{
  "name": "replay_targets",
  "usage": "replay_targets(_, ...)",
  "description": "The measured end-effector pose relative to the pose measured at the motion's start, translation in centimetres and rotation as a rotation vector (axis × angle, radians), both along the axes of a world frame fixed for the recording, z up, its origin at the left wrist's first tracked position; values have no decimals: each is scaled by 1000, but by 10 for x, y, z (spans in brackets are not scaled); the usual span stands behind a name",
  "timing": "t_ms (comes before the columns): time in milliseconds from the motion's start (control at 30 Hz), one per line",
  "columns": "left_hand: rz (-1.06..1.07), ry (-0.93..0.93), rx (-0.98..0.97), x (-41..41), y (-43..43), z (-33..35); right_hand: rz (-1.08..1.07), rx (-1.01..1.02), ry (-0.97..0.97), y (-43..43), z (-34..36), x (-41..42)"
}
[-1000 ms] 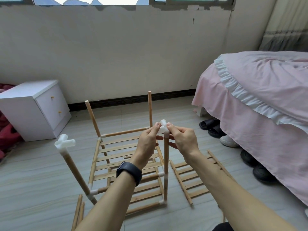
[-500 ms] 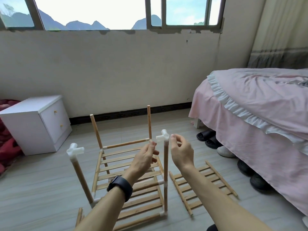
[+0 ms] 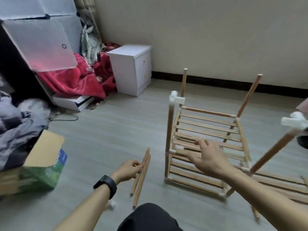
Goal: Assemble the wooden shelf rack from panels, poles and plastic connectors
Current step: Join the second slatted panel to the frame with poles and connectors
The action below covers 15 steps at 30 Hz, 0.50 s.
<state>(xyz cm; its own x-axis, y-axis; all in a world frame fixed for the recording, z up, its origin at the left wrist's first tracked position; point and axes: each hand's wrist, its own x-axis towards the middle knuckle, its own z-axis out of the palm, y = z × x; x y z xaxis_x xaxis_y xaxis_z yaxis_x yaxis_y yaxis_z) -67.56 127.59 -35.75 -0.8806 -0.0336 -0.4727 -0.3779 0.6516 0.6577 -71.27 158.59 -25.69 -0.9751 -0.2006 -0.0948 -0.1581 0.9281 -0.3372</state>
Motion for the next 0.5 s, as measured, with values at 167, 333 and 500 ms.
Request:
replay_targets(167, 227, -185, -142, 36, -65, -89, 8, -29, -16, -69, -54, -30)
replay_targets(333, 392, -386, -220, 73, -94, -151, -175, -248, 76, -112, -110, -44)
replay_targets(500, 401, -420, -197, 92, -93, -192, -315, -312, 270, -121, -141, -45)
